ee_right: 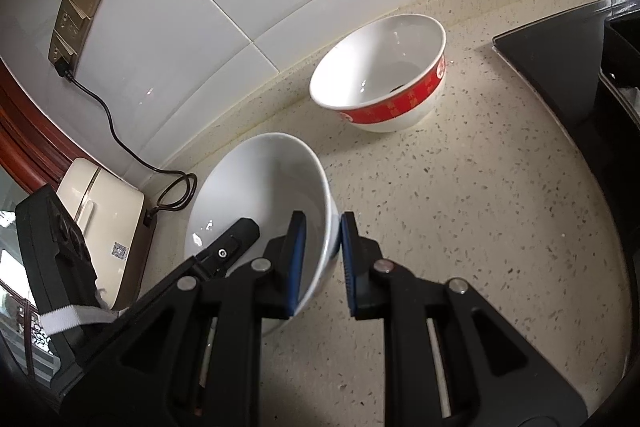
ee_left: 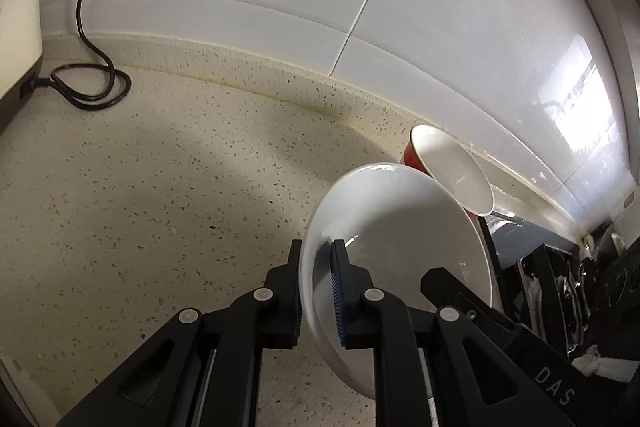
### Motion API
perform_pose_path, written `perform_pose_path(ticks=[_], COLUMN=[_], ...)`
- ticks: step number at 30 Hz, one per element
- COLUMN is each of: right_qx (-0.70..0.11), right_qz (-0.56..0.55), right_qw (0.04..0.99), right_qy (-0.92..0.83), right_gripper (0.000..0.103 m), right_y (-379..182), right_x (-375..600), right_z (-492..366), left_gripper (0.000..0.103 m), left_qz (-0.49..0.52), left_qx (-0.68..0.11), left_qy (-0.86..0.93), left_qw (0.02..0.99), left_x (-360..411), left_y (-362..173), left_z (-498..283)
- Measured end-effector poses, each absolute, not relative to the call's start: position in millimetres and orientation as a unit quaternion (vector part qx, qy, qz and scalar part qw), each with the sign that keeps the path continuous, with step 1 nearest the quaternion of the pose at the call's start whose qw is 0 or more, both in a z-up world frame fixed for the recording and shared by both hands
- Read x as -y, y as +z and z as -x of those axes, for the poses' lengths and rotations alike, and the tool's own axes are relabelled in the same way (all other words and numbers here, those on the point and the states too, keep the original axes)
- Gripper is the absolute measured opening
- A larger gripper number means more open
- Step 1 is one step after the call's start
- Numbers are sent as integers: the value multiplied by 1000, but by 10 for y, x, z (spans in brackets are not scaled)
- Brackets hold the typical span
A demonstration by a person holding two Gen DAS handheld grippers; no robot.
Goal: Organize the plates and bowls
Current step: 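Lift the bowl with both tools and carry it toward the rice cooker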
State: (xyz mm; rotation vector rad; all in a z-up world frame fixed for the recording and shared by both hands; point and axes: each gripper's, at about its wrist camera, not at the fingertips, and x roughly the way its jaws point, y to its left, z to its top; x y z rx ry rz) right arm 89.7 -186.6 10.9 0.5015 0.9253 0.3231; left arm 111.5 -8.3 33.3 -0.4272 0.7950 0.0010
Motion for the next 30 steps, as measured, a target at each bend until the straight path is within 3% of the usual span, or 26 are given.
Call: perform_pose_path(ticks=[18, 30], right_qx=[-428, -404], right_qz=[-253, -270], right_qw=[865, 872], right_qy=[73, 54], right_gripper=[20, 20], right_y=[224, 450], right_x=[2139, 2251], right_z=[-239, 555], left_gripper=[15, 16], left_qz=[168, 142], left_qx=[-390, -372], left_qy=[-65, -97], left_qw=[903, 912], left_x=[441, 616], left_y=[484, 549], left_z=[-864, -30])
